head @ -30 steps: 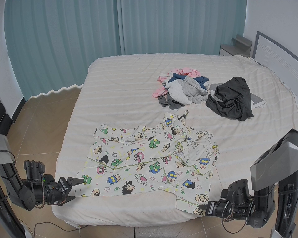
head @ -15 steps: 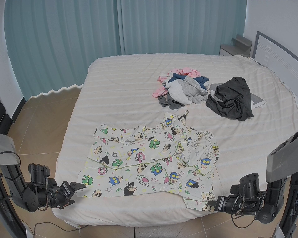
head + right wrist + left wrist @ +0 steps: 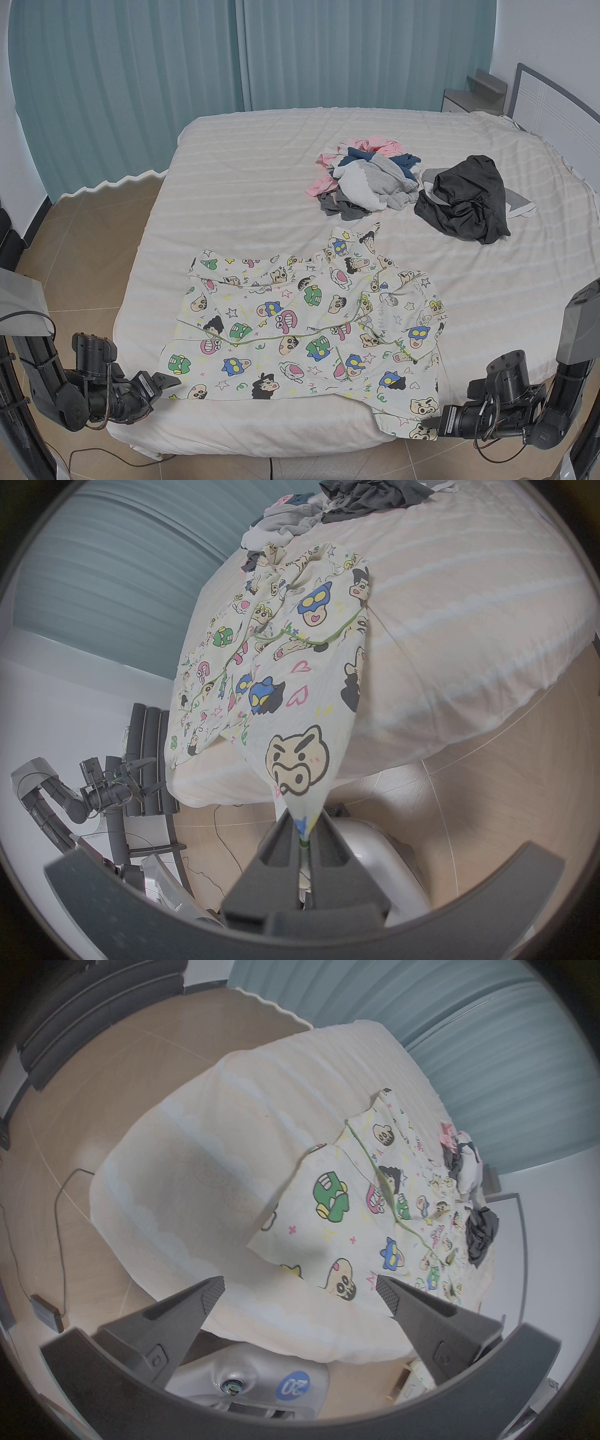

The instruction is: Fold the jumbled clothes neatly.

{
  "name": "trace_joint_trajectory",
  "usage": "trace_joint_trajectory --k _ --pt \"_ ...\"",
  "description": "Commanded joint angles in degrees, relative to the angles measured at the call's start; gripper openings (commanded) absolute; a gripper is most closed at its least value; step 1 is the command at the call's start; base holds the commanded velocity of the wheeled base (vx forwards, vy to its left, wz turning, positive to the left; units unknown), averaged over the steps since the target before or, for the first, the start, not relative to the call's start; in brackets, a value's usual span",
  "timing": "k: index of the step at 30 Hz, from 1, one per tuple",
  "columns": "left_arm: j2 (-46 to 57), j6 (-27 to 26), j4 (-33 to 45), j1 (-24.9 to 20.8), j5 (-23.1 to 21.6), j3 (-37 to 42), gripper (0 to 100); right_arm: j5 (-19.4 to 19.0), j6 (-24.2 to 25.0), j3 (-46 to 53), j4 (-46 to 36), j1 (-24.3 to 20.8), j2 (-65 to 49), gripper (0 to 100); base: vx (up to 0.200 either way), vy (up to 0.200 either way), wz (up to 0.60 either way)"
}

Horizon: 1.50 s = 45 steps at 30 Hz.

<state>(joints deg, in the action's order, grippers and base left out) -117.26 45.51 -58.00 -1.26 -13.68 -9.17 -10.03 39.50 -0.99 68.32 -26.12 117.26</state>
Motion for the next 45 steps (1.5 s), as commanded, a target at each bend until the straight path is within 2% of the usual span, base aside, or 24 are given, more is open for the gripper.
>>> trace_joint_trajectory --k 1,4,11,12,14,17,27,28,38,45 --pt "-3.94 0.64 -0.09 -4.55 5.94 -1.99 100 -0.07 0.32 0.99 0.06 -0.24 -0.72 0 0.0 0.0 0.0" --pt "-5.43 2.13 -0.09 -5.69 8.84 -3.58 100 -0.07 0.4 0.99 0.06 -0.33 -1.07 0 0.0 0.0 0.0" --pt "-5.96 3.18 -0.09 -7.27 10.16 -4.54 100 0.1 0.4 0.99 0.59 -0.33 -1.07 0 0.0 0.0 0.0" --pt "-7.81 3.18 -0.09 -7.36 12.54 -7.09 100 0.19 0.4 0.99 0.68 -0.42 -1.07 0 0.0 0.0 0.0" --pt "-7.81 3.18 -0.09 -7.36 12.54 -7.09 100 0.19 0.4 0.99 0.68 -0.42 -1.07 0 0.0 0.0 0.0" --pt "-9.65 3.18 -0.09 -7.62 15.08 -9.03 100 0.28 0.4 0.99 1.03 -0.33 -1.16 0 0.0 0.0 0.0" --pt "-11.23 3.27 0.0 -8.06 16.93 -11.49 100 0.36 0.4 0.99 1.03 -0.33 -2.83 0 0.0 0.0 0.0" --pt "-11.23 3.18 0.0 -8.06 17.02 -11.49 0 0.28 0.49 0.99 1.03 -0.24 -2.74 0 0.0 0.0 0.0" --pt "-10.88 3.1 0.08 -7.8 17.11 -10.26 0 0.36 0.58 0.99 0.68 -0.24 -2.83 0 0.0 0.0 0.0" --pt "-8.69 2.83 0.08 -6.83 16.49 -6.3 0 0.54 0.67 0.99 -1.17 -0.07 -5.82 0 0.0 0.0 0.0"
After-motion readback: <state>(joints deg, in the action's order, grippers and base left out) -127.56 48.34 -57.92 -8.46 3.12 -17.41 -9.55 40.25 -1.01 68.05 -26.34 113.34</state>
